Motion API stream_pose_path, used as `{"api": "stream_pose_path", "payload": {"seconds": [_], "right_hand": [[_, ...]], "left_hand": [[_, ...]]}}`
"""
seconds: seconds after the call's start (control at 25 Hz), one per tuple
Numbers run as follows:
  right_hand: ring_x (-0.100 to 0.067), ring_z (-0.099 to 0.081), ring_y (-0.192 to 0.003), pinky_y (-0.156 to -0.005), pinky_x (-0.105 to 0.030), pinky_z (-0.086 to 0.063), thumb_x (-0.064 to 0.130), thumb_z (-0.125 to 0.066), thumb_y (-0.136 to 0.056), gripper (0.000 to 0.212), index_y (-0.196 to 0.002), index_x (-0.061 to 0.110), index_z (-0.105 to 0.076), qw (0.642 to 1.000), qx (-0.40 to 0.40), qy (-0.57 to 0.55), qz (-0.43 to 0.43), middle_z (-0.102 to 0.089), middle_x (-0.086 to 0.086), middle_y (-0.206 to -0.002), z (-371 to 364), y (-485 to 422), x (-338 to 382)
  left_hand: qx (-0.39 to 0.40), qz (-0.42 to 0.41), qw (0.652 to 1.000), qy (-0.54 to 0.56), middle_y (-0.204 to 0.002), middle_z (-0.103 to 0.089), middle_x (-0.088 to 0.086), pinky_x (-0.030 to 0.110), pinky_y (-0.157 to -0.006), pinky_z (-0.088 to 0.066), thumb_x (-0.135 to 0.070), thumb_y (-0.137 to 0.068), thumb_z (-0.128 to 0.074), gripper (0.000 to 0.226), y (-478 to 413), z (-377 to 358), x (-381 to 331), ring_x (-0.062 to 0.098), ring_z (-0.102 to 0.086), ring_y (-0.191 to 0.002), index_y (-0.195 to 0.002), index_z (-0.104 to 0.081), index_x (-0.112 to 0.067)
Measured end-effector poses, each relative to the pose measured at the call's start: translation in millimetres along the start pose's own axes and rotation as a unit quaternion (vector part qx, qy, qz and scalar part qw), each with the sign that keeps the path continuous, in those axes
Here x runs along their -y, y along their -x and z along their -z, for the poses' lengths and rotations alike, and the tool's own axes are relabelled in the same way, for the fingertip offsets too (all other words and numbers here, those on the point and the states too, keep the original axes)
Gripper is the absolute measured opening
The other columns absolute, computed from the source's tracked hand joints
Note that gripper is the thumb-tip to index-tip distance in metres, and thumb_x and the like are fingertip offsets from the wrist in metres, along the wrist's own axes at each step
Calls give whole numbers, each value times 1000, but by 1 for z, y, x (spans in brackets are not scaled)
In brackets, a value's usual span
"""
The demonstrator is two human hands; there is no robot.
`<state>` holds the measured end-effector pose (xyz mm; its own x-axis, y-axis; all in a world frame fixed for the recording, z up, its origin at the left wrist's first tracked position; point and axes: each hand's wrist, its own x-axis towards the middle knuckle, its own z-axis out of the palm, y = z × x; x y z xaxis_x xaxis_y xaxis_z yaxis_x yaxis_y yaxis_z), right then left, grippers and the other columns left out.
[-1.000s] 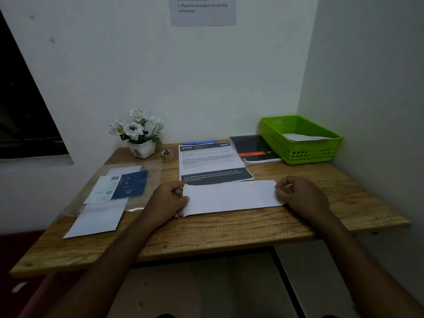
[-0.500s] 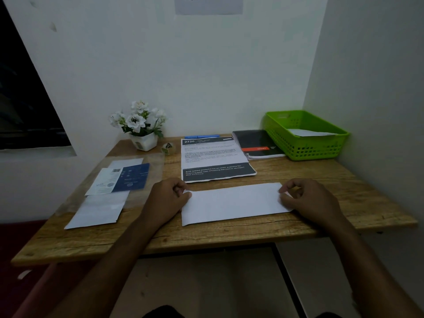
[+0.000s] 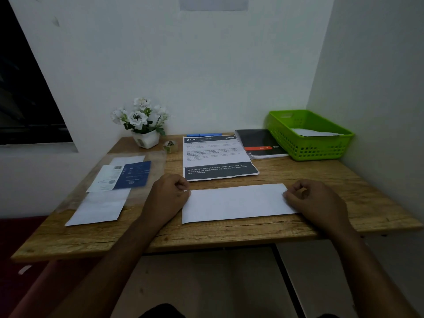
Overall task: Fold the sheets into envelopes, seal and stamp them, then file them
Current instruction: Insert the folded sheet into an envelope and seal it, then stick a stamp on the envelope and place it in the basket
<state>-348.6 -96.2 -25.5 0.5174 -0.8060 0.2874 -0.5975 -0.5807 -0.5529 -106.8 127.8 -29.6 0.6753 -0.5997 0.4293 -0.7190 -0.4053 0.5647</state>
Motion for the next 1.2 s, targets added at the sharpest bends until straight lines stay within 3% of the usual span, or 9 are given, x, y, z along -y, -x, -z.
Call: {"api": "stream_pose_path", "payload": {"seconds": [0.24,0.56,0.92,1.2], "right_hand": [[-9,-54,-57,-52,-25,-28,42,-69,-80,11,-74,34,-64,1000,-4,-21,-1,-58,8,-55,1,1,0],[-14,-57,-54,-50,-26,-33,52,-65,-83,22,-76,32,-64,996,-50,-78,-10,-62,2,-57,-1,-2,-1],[-10,-47,-46,-47,-23,-29,33,-68,-87,13,-76,30,-64,977,-135,-126,108,-49,4,-48,-16,-3,31],[-5,-46,-47,-48,-22,-24,35,-68,-86,10,-79,28,-67,971,-104,-92,192,-45,10,-48,-33,-9,73]], "left_hand": [[-7,-16,1000,-2,-85,-61,-7,2,-61,-38,-3,-81,-66,15,0,-2,3,-3,-51,-73,-87,-69,-16],[-29,-63,998,-9,-89,-66,5,8,-66,-36,-2,-82,-65,11,1,2,-3,9,-53,-79,-88,-70,-9],[-46,-90,995,-13,-85,-65,3,24,-69,-44,-6,-82,-64,9,3,3,-4,13,-54,-80,-87,-69,-13],[-64,-98,993,-22,-85,-64,2,14,-64,-34,-8,-82,-63,8,-9,2,0,10,-51,-81,-87,-68,-12]]}}
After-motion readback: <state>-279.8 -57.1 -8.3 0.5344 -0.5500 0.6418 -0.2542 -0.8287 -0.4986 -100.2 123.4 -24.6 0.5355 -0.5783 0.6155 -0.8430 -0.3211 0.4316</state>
